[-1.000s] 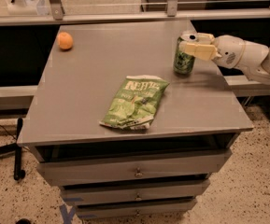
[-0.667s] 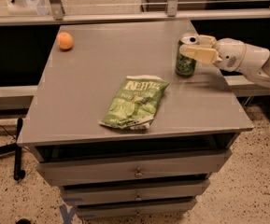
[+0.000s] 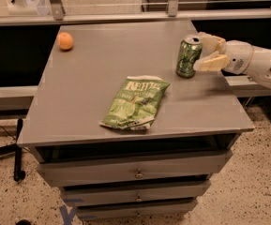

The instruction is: Place green can upright

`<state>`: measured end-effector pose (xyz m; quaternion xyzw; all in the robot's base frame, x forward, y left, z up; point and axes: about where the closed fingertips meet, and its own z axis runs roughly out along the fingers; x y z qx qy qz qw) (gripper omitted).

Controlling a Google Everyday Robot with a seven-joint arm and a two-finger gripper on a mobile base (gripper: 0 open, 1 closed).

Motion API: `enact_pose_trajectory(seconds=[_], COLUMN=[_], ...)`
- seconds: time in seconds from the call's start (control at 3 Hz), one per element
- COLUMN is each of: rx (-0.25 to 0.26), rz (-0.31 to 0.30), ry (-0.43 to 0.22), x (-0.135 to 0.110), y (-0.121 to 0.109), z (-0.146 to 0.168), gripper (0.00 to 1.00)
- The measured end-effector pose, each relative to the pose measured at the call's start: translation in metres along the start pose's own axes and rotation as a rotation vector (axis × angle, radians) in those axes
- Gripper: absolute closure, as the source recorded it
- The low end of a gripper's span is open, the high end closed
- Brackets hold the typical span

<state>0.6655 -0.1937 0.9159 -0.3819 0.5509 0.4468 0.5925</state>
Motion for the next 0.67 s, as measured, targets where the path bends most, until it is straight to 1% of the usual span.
enact_pose_trajectory(seconds=[0.33, 0.67], rx=[0.061, 0.180], rz=[-0.042, -0.083], ry=[0.031, 0.073], x=[-0.013, -0.034], y=[-0.002, 0.001], z=[-0.037, -0.099], gripper=[0.00, 0.00])
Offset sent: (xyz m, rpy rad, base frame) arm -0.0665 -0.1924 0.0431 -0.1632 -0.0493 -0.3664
